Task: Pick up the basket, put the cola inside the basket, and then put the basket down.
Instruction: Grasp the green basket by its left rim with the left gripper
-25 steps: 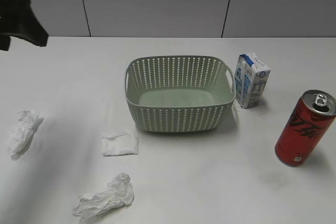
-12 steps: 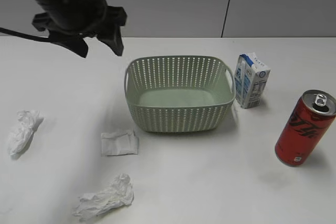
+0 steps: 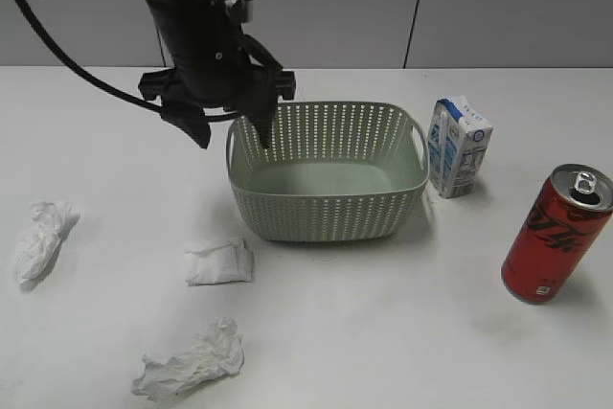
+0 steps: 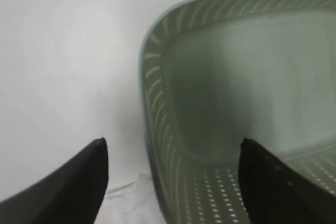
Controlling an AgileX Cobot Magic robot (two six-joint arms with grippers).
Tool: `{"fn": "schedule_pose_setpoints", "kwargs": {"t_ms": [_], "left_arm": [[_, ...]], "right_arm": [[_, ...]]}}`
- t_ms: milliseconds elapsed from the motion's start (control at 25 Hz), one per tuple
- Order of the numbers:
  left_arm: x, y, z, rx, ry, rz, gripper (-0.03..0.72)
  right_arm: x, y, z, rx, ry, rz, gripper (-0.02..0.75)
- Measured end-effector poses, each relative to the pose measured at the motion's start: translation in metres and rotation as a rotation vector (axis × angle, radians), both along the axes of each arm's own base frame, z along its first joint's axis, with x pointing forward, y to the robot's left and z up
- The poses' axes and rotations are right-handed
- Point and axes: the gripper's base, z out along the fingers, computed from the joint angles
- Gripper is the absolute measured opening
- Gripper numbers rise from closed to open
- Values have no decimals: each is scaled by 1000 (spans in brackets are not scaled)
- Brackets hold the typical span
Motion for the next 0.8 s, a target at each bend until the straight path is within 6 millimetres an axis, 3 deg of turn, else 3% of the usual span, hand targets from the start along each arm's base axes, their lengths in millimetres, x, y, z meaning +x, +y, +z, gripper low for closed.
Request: {"fn": "schedule_pose_setpoints", "kwargs": {"t_ms": [400, 640, 800], "left_arm": [[7, -3, -36, 44, 59, 76, 585], [9, -5, -53, 54, 99, 93, 520], [9, -6, -54, 47, 100, 97, 493]], "right_arm": [[0, 0, 0, 0, 0, 0, 589], [0, 0, 0, 1, 0, 0, 589], [0, 0, 0, 1, 0, 0, 589]]}}
